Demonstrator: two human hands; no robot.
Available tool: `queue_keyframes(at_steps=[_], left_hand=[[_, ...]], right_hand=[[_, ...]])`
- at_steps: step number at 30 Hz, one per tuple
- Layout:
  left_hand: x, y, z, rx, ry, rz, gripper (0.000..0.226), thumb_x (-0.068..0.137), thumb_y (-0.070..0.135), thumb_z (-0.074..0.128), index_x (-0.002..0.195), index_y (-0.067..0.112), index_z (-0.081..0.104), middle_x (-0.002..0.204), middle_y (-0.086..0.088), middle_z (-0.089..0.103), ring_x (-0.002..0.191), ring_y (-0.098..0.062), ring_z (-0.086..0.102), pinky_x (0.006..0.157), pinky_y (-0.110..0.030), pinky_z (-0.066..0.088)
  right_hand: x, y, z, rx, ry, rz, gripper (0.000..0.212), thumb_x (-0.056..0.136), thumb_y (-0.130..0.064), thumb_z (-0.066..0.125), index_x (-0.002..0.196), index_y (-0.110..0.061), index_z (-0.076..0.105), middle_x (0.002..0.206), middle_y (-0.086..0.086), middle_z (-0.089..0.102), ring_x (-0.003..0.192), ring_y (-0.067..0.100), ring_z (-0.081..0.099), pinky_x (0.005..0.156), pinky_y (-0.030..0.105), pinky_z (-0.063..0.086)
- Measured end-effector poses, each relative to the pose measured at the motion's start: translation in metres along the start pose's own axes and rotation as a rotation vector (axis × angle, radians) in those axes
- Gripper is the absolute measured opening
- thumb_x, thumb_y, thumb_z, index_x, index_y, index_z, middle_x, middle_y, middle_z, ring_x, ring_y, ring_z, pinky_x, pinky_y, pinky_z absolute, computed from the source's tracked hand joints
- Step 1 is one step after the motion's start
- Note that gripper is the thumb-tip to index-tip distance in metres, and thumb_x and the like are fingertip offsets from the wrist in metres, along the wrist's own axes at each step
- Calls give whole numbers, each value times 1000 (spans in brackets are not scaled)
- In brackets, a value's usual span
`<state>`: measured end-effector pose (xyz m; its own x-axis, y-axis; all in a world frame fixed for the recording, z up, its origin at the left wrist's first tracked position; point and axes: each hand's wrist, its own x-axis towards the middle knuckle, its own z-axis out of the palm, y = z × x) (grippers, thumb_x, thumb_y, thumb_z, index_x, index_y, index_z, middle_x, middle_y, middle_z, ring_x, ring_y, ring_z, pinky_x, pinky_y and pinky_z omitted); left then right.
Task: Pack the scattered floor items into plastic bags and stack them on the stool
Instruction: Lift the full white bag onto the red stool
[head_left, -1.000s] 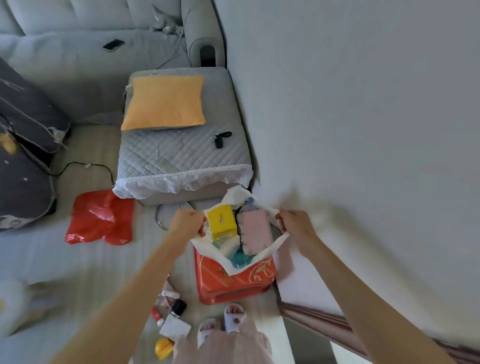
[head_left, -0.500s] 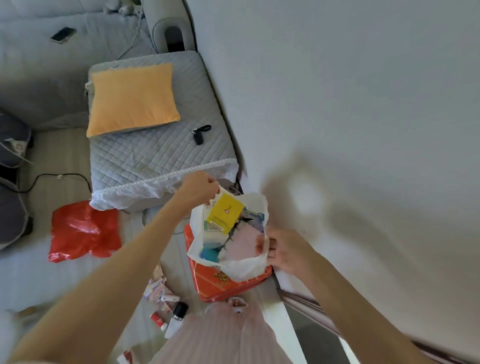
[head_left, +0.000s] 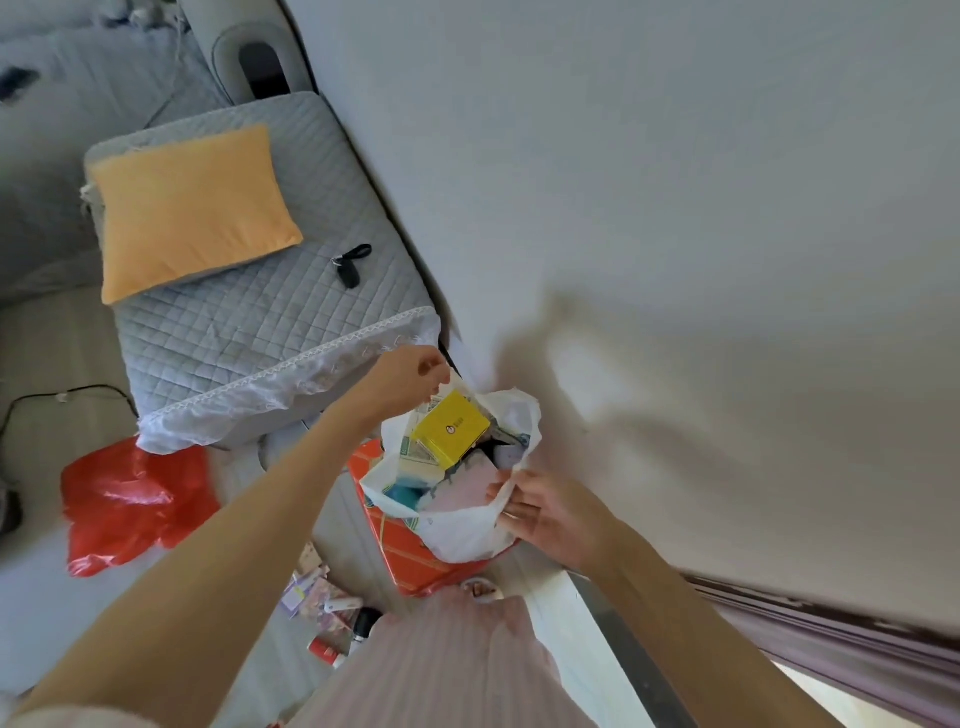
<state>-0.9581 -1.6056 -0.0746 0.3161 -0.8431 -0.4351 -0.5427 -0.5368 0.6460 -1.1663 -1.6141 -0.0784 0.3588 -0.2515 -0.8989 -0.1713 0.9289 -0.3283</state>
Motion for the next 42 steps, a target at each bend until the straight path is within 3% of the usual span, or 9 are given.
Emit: queue_keyframes(at_steps=[3, 6, 13, 18, 21, 25, 30, 35, 42], left_hand=[[-5, 6, 5, 71, 19, 15, 20, 92, 12, 46, 79, 12, 62, 65, 12, 53, 57, -3, 49, 53, -16, 36], [-9, 13, 8, 98, -3, 33, 21, 92, 12, 47, 80, 10, 64, 63, 11, 53, 55, -4, 49, 52, -15, 36], [-6, 19, 20, 135, -98, 4, 21, 93, 13, 47, 84, 8, 65, 66, 4, 58, 54, -5, 52, 42, -1, 37], [3, 17, 23, 68, -80, -8, 24, 94, 10, 43, 95, -1, 65, 80, -7, 64, 60, -6, 57, 58, -11, 42], [4, 13, 27, 74, -61, -9, 24, 95, 11, 44, 98, 1, 65, 81, -5, 64, 62, -4, 56, 56, -12, 39], [1, 4, 30, 102, -32, -19, 21, 93, 18, 49, 102, 4, 63, 82, -5, 65, 69, -9, 56, 59, -18, 42], [-10, -13, 33, 145, -35, -69, 25, 92, 25, 51, 108, 8, 60, 84, -4, 66, 77, -15, 58, 78, -29, 47], [-19, -23, 35, 137, -7, -87, 23, 91, 23, 53, 107, 8, 62, 89, -5, 67, 81, -15, 57, 76, -27, 44], [-25, -20, 38, 140, 8, -51, 25, 88, 21, 57, 111, 12, 62, 110, -7, 65, 90, -14, 56, 78, -24, 40]], right_hand=[[-6, 14, -3, -27, -33, 12, 19, 94, -4, 43, 97, 2, 61, 86, 15, 69, 81, 21, 66, 63, 26, 57], [-11, 21, -6, -30, -51, 7, 21, 95, -6, 44, 87, 0, 63, 73, 11, 71, 71, 18, 68, 56, 24, 56], [-14, 26, -13, 9, -41, -41, 20, 94, -3, 43, 84, -3, 60, 80, 11, 67, 80, 19, 63, 78, 29, 51], [-10, 13, -18, 134, -3, -119, 21, 93, 1, 41, 81, -4, 57, 83, 12, 61, 86, 22, 58, 98, 35, 41], [-9, 14, -25, 56, 2, -133, 19, 93, -1, 43, 84, -5, 59, 89, 12, 62, 99, 26, 56, 97, 35, 41], [-3, 22, -29, -28, -6, -122, 14, 93, -5, 45, 90, -4, 59, 91, 12, 64, 97, 24, 59, 91, 32, 46], [4, 28, -26, -57, 8, -109, 15, 94, -8, 45, 97, -2, 59, 92, 11, 66, 94, 22, 61, 92, 35, 48], [5, 30, -23, -147, 69, -111, 25, 94, -10, 46, 112, 4, 57, 92, 10, 66, 100, 25, 61, 93, 35, 49], [3, 35, -30, -105, 69, -155, 28, 94, -21, 50, 112, -1, 58, 114, 14, 65, 109, 26, 60, 97, 38, 48]])
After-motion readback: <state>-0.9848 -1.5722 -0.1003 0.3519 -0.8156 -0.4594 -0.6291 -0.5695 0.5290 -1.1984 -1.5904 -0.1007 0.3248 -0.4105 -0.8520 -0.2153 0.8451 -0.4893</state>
